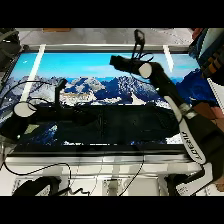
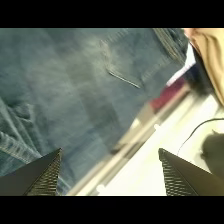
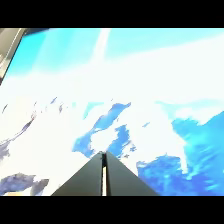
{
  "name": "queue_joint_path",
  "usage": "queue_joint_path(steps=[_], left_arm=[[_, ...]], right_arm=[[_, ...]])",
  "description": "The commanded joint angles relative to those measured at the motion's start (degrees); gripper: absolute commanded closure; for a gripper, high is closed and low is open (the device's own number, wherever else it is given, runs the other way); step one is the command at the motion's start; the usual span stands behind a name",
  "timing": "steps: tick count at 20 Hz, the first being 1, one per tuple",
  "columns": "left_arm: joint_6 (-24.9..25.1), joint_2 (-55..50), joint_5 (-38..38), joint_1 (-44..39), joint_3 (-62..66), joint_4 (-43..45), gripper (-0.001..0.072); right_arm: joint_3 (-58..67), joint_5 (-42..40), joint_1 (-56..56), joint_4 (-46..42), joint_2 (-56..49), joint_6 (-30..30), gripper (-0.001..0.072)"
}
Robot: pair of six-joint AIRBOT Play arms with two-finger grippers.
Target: Fold the clothes and pants, and hang the long-sleeved shirts on hangers.
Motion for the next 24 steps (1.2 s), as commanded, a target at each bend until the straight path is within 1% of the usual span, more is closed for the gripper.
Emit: queue_joint_path(steps=[1, 3, 4, 6, 8, 9, 11, 13, 14, 16, 17, 18, 19, 22, 24], left_arm=[[-0.63, -0.55, -0.26, 0.11, 0.96, -0.59, -0.0003], [-0.66, 1.05, -0.52, 5.84, 2.21, 2.47, -0.0001], [-0.76, 1.97, -0.94, 9.53, 2.29, 5.09, 0.0000], [-5.03, 2.91, -2.69, 18.27, 2.27, 14.58, 0.0003], [-5.57, 2.14, -5.62, 26.38, 1.92, 23.87, 0.0007], [-5.53, 0.98, -7.15, 29.90, 1.40, 26.05, 0.0008], [-5.09, -2.49, -8.13, 34.71, -0.72, 26.32, 0.0007], [-1.53, -7.26, -7.72, 36.61, -3.08, 26.32, 0.0008], [-1.03, -10.16, -6.40, 36.65, -3.87, 26.32, 0.0008], [-0.96, -15.87, -4.07, 36.35, -4.00, 24.76, 0.0008], [0.48, -18.67, -1.09, 36.30, -4.00, 23.12, 0.0008], [2.69, -21.29, 2.05, 36.30, -4.00, 20.81, 0.0009], [4.74, -23.71, 3.45, 36.30, -3.98, 16.70, 0.0011], [14.43, -28.59, 1.57, 35.98, -3.98, 1.79, 0.0013], [17.86, -29.59, 1.60, 34.42, -3.96, -3.50, 0.0014]], right_arm=[[0.00, 4.28, -3.45, -0.92, 3.32, -3.34, 0.0674], [0.00, 7.04, -4.00, -1.92, 4.09, -3.41, 0.0674], [0.00, 8.48, -4.28, -2.54, 4.31, -4.42, 0.0674], [0.00, 12.26, -4.31, -4.04, 4.46, -8.00, 0.0675], [0.00, 16.57, -4.31, -6.45, 4.52, -11.23, 0.0674], [0.00, 18.05, -4.31, -7.50, 4.52, -12.13, 0.0674], [0.00, 19.54, -4.31, -8.70, 4.52, -12.26, 0.0674], [0.00, 19.74, -4.28, -8.83, 4.52, -12.28, 0.0674], [0.00, 19.74, -4.28, -8.90, 4.52, -12.28, 0.0674], [0.00, 19.71, -4.28, -9.03, 4.52, -12.28, 0.0675], [0.00, 19.71, -4.28, -9.01, 4.52, -12.28, 0.0674], [0.00, 19.74, -4.28, -8.96, 4.52, -12.28, 0.0675], [0.00, 19.74, -4.26, -8.90, 4.52, -12.28, 0.0674], [0.00, 19.30, -4.24, -9.09, 4.52, -12.31, 0.0675], [0.00, 18.62, -4.31, -9.55, 4.52, -12.37, 0.0674]])
